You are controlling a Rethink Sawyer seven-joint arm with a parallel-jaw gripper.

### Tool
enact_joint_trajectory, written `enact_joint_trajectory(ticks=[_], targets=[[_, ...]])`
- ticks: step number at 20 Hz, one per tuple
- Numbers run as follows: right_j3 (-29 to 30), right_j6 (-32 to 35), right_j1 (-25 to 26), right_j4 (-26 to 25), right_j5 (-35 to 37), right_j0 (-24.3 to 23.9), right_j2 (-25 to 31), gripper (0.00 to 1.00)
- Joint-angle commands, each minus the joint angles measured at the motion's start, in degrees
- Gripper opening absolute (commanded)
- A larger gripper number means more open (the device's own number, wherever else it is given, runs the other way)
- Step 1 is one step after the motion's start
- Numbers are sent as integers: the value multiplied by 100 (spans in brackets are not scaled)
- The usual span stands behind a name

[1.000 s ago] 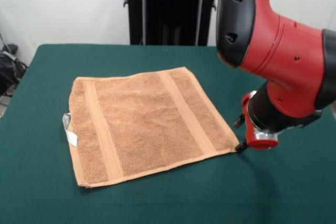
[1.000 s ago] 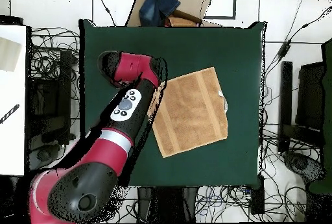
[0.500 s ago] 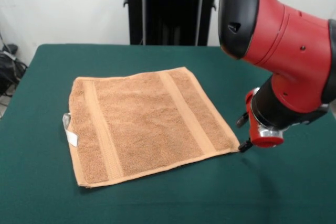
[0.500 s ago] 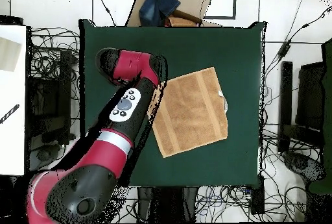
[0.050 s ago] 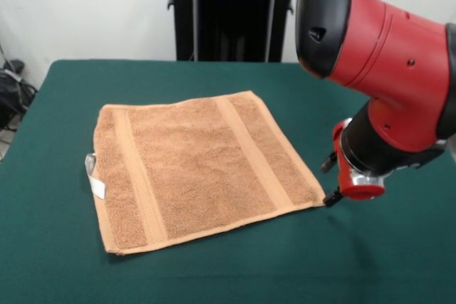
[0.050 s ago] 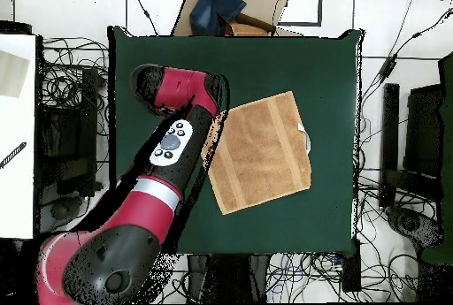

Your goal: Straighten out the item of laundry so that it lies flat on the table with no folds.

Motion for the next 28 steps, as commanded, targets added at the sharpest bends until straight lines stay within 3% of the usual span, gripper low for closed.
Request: enact_joint_trajectory(ticks=[1,28], targets=[[345,1498,93,20,314,-106,164,100],[-153,1903,865,68,98,-7,-149,100]])
